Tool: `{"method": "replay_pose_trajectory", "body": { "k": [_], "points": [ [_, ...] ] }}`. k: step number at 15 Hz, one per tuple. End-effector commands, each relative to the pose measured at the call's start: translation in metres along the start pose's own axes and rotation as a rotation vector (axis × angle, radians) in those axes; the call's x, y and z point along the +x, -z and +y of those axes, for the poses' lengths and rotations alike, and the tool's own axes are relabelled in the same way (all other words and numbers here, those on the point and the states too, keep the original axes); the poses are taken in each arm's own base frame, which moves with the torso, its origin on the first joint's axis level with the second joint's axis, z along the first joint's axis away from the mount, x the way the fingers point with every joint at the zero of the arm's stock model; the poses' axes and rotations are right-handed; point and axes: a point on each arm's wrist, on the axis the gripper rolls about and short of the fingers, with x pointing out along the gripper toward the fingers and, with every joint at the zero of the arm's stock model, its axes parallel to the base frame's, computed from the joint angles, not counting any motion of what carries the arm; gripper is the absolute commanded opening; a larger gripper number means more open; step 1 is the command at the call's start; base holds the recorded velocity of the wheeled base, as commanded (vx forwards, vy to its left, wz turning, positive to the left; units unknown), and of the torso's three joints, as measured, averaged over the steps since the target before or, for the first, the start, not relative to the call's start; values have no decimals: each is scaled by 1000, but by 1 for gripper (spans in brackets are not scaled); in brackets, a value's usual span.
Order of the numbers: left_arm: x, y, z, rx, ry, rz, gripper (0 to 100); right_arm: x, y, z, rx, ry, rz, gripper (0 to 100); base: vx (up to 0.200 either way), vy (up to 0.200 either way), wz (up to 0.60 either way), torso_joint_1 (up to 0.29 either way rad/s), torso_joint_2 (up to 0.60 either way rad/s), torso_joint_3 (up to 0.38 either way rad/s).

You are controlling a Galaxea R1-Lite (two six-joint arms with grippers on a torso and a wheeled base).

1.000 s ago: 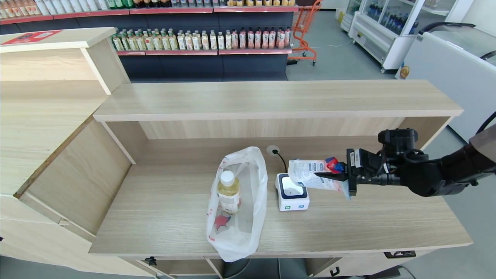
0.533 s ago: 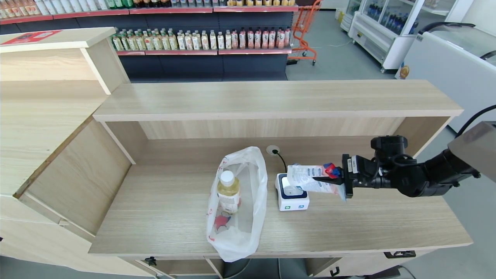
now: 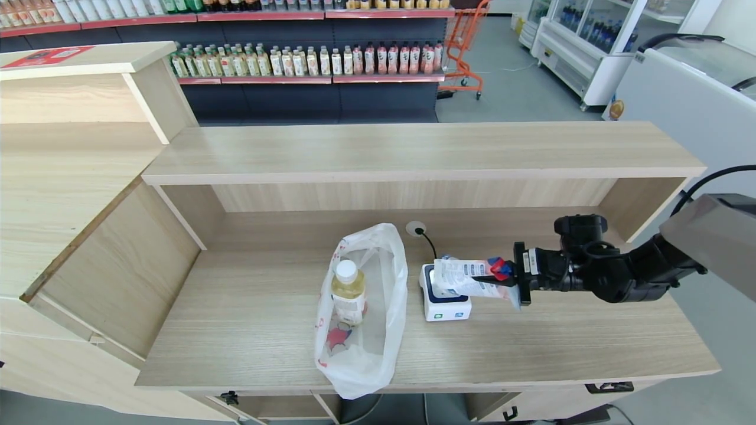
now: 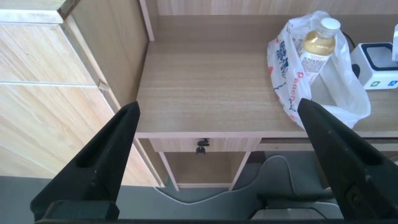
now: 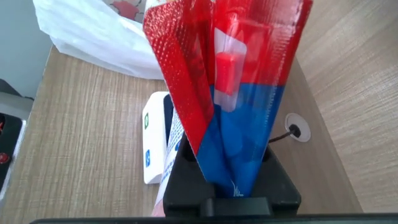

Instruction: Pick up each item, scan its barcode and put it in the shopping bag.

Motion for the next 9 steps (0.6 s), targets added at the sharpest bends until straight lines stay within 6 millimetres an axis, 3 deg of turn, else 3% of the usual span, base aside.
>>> {"method": "replay_pose_trajectory", "body": {
  "k": [1, 9],
  "points": [
    [0, 0, 0, 0, 0, 0, 100, 8, 8, 1, -13, -9, -11, 0, 0, 0, 0, 0, 0, 0],
    [0, 0, 0, 0, 0, 0, 100, 38, 16, -4, -81, -32, -53, 0, 0, 0, 0, 0, 0, 0]
  ]
}}
